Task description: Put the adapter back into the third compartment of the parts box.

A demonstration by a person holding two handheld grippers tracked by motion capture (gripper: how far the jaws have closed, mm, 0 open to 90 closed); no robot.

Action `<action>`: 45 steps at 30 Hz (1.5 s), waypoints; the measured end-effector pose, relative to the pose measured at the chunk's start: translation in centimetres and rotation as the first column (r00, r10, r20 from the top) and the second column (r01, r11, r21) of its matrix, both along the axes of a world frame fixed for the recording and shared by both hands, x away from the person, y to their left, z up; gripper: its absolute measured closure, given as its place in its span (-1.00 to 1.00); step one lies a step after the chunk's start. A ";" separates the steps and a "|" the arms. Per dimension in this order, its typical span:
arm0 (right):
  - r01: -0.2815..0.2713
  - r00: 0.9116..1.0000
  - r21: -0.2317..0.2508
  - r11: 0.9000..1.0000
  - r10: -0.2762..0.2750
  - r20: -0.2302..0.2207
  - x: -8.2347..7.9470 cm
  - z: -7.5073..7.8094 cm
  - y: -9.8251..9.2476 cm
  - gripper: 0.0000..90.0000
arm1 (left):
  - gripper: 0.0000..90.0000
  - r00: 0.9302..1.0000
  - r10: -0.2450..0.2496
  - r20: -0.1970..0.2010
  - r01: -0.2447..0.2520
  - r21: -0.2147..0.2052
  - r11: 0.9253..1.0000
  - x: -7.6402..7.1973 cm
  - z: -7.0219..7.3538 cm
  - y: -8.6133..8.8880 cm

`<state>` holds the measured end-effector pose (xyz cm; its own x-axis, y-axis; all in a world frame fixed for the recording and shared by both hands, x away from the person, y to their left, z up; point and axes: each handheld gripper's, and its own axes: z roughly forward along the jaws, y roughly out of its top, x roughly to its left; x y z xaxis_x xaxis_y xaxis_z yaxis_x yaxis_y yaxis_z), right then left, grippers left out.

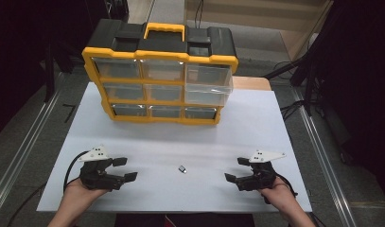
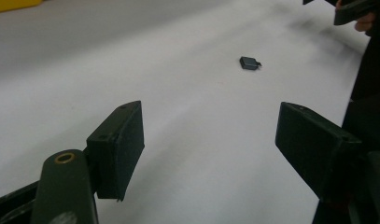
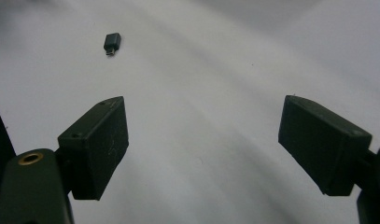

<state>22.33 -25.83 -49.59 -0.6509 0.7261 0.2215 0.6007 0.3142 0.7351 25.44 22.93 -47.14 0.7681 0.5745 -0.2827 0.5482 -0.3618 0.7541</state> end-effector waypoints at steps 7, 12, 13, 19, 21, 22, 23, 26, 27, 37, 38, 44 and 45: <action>0.028 0.997 -0.046 0.999 -0.031 -0.071 0.4 -0.3 -0.2 -0.68 | -0.46 1.000 0.015 0.028 -0.015 0.024 1.000 0.1 0.0 -0.1; 0.022 0.994 -0.030 0.999 -0.025 -0.105 0.7 -0.4 -0.3 -0.68 | -0.46 0.999 0.019 0.029 -0.019 0.026 0.999 0.1 0.0 -0.1; 0.016 0.995 -0.031 0.999 -0.019 -0.097 0.6 -0.3 -0.4 -0.68 | -0.46 0.999 0.020 0.029 -0.021 0.025 0.999 0.1 0.0 -0.1; 0.005 0.997 0.012 1.000 -0.004 -0.082 0.6 -0.1 -0.3 -0.68 | -0.46 0.999 0.030 0.036 -0.030 0.023 0.999 -0.1 0.2 -0.1; 0.007 0.996 0.016 1.000 -0.005 -0.087 0.6 -0.1 -0.3 -0.68 | -0.46 0.999 0.029 0.036 -0.030 0.024 0.999 -0.1 0.2 -0.1; 0.010 0.996 0.018 1.000 -0.008 -0.087 0.6 -0.1 -0.3 -0.68 | -0.46 0.999 0.028 0.037 -0.029 0.026 0.999 -0.1 0.2 -0.1; 0.010 0.996 0.017 1.000 -0.009 -0.090 0.6 0.0 -0.3 -0.68 | -0.46 0.999 0.028 0.037 -0.029 0.023 0.999 -0.1 0.1 -0.1; 0.013 0.996 0.014 1.000 -0.012 -0.085 0.7 0.0 -0.3 -0.68 | -0.46 0.999 0.036 0.037 -0.037 0.028 0.999 0.0 0.1 -0.1; 0.013 0.996 0.013 1.000 -0.011 -0.085 0.7 0.0 -0.3 -0.67 | -0.46 0.999 0.037 0.035 -0.038 0.026 0.999 -0.1 0.1 0.0; 0.009 0.996 0.007 1.000 -0.008 -0.090 0.7 0.0 -0.2 -0.67 | -0.46 0.998 0.047 0.038 -0.048 0.020 0.999 0.0 0.2 0.0; 0.008 0.995 0.010 1.000 -0.007 -0.097 0.8 0.0 -0.2 -0.67 | -0.46 0.998 0.047 0.035 -0.047 0.020 0.999 0.0 0.2 0.0; 0.008 0.996 0.009 1.000 -0.007 -0.093 0.7 0.1 -0.2 -0.67 | -0.46 0.998 0.041 0.038 -0.042 0.024 0.999 -0.1 0.2 0.0; 0.006 0.995 0.009 1.000 -0.005 -0.096 0.7 0.1 -0.1 -0.67 | -0.46 0.998 0.044 0.037 -0.045 0.021 0.999 -0.1 0.2 0.0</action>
